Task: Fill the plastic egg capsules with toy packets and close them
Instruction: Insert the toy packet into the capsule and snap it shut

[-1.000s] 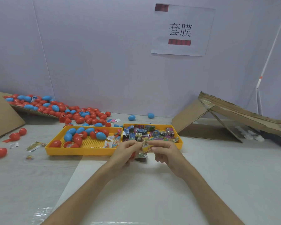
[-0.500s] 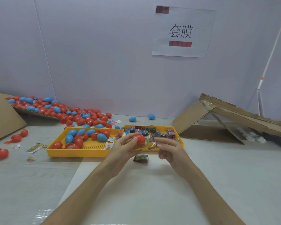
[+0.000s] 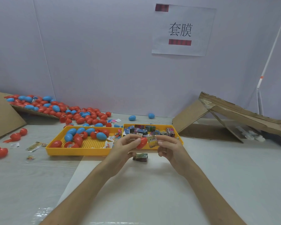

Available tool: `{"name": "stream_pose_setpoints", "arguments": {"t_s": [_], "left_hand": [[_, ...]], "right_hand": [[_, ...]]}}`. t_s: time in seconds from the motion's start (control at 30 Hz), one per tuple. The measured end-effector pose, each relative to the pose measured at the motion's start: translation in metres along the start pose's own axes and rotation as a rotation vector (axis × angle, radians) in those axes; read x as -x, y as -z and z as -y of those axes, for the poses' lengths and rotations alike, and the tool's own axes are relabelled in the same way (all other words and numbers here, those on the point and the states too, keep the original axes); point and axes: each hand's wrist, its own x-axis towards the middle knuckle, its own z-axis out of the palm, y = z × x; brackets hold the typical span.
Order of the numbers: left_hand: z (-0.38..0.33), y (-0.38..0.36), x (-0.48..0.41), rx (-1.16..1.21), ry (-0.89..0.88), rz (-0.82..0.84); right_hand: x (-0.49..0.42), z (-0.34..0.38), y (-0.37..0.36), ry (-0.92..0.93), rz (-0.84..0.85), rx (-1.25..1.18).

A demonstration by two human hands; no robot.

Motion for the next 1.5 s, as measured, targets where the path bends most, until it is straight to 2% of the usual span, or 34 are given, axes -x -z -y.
{"name": "stream_pose_setpoints", "arguments": {"t_s": [0.2,0.5,0.67,1.07,1.27,1.5], "left_hand": [[0.002,-0.002,0.000,-0.016,-0.010,0.021],[0.002,-0.003,0.001,-0.037,-0.001,0.010],[0.002,-0.003,0.003,-0.050,0.002,0.043],[0.003,-0.004,0.002,-0.048,0.018,0.054],[0.003,-0.003,0.002,-0.043,0.037,0.045],[0.004,-0.002,0.001,-0.021,0.042,0.048]], "right_hand": [[0.001,0.001,0.000,-0.001,0.012,-0.006],[0.002,-0.002,-0.001,0.013,0.053,0.111],[0.002,-0.006,-0.002,0.070,0.037,0.225],[0.003,-0.006,-0.004,0.239,-0.045,0.298],[0.006,-0.007,-0.008,0.294,0.052,0.372],[0.007,-0.006,-0.011,0.335,0.016,0.443]]}}
